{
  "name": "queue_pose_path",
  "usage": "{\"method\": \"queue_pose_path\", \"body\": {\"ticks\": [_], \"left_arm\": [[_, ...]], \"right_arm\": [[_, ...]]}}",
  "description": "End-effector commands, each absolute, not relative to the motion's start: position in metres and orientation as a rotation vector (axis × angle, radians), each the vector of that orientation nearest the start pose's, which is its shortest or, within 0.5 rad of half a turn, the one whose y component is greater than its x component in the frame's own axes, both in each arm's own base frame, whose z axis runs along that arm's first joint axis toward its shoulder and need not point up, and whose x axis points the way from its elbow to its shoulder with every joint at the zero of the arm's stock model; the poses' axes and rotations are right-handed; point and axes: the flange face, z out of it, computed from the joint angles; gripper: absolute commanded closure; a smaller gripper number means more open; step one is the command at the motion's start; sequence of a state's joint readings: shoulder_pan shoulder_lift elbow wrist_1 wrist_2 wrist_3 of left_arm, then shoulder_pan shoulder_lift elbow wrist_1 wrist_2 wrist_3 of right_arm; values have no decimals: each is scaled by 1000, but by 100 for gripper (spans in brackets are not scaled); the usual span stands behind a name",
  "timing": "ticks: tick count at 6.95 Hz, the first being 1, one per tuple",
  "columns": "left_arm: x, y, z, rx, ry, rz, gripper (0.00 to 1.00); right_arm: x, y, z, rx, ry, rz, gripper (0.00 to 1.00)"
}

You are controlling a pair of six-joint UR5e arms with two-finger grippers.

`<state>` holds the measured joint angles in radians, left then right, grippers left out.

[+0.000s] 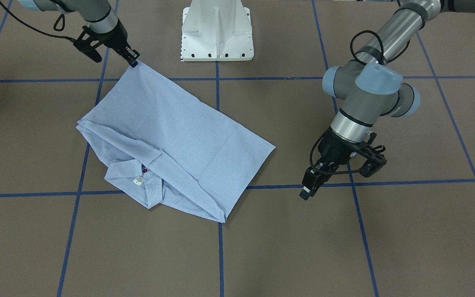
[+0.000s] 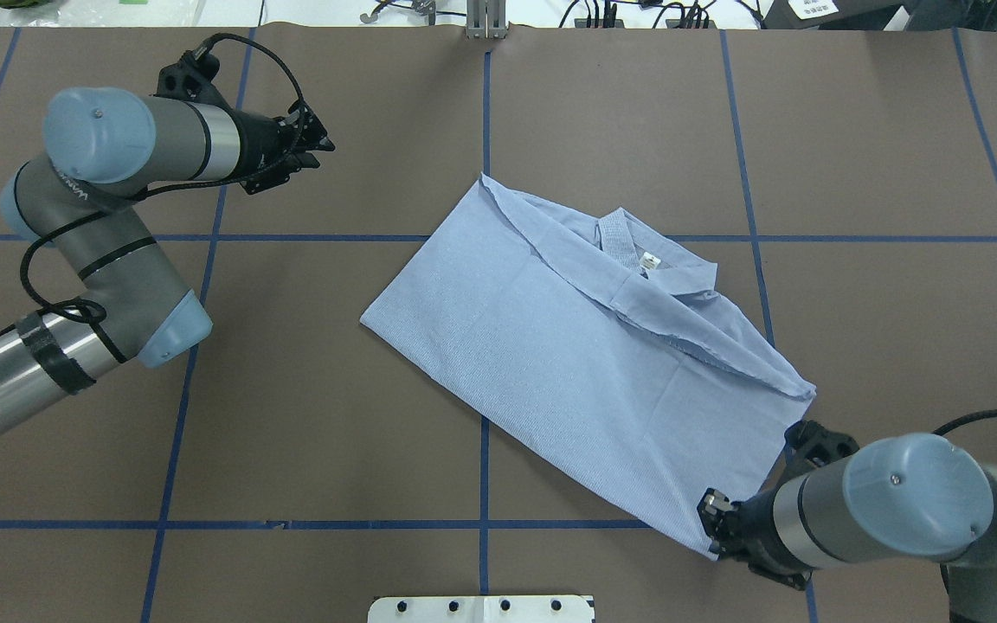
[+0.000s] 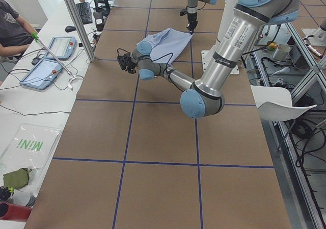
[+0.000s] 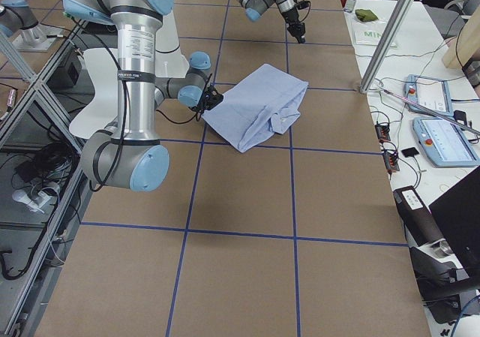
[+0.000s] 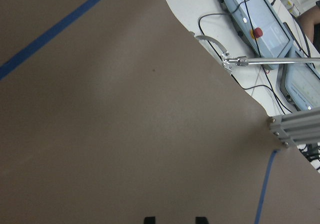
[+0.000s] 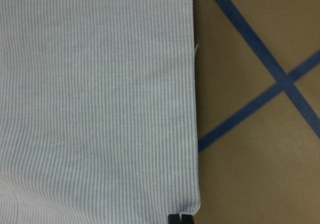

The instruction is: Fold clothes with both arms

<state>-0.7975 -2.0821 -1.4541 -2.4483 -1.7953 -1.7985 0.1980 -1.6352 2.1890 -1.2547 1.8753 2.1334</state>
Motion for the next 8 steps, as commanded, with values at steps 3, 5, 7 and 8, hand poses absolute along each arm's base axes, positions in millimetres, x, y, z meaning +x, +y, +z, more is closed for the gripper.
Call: {"method": "queue_pose_path", "body": {"ticks": [3, 5, 7, 8], "left_arm": [[391, -530, 314, 97, 1347, -649, 58], [415, -469, 322, -19, 1357, -621, 50], [462, -419, 318, -203, 1354, -676, 38], [482, -396, 320, -280, 1336, -694, 38]], "right_arm": [[-415, -95, 348, -574, -756, 421, 100], [-394, -105, 320, -594, -814, 453, 0], [-347, -209, 305, -523, -930, 669, 0], [-342, -269, 299, -424, -1006, 722, 0]]}}
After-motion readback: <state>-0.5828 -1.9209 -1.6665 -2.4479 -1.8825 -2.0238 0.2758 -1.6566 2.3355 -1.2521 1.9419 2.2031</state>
